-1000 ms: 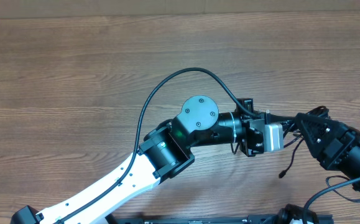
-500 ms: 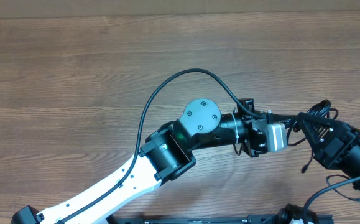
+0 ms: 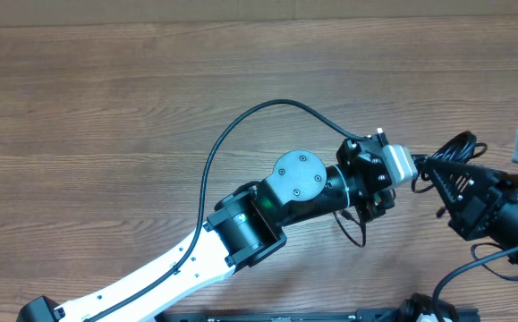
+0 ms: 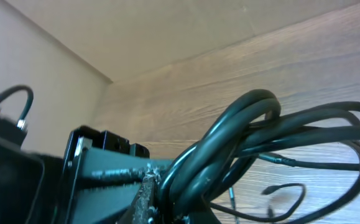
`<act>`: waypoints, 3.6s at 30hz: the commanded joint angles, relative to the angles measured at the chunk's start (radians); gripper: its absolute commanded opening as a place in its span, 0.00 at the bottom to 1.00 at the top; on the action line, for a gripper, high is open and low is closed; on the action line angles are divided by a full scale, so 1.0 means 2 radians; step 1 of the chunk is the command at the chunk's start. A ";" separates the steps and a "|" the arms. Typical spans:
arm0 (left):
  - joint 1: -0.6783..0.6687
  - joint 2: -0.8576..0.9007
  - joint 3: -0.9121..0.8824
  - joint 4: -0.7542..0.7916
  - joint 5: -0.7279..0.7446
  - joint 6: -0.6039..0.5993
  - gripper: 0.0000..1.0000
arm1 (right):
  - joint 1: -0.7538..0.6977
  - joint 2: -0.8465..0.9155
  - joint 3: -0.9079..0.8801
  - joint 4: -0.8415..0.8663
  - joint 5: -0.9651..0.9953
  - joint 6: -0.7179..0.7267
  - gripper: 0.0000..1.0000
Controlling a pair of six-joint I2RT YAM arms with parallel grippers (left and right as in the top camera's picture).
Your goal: Untangle cables
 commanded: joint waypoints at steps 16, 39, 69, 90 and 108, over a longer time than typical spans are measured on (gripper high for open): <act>0.050 -0.006 0.010 0.017 -0.127 -0.126 0.04 | 0.000 -0.017 0.011 -0.080 -0.002 -0.162 0.10; 0.028 -0.006 0.010 0.034 0.124 0.078 0.04 | 0.000 -0.017 0.011 0.011 -0.060 -0.055 0.63; 0.013 -0.006 0.010 0.062 0.081 0.014 0.04 | 0.000 -0.017 0.011 -0.002 -0.059 -0.059 0.04; 0.014 -0.006 0.010 0.134 0.028 -0.126 0.04 | 0.000 -0.017 0.011 -0.091 -0.056 -0.167 0.04; 0.014 -0.006 0.010 0.084 0.045 -0.056 0.04 | 0.000 -0.017 0.011 -0.055 -0.038 -0.096 0.58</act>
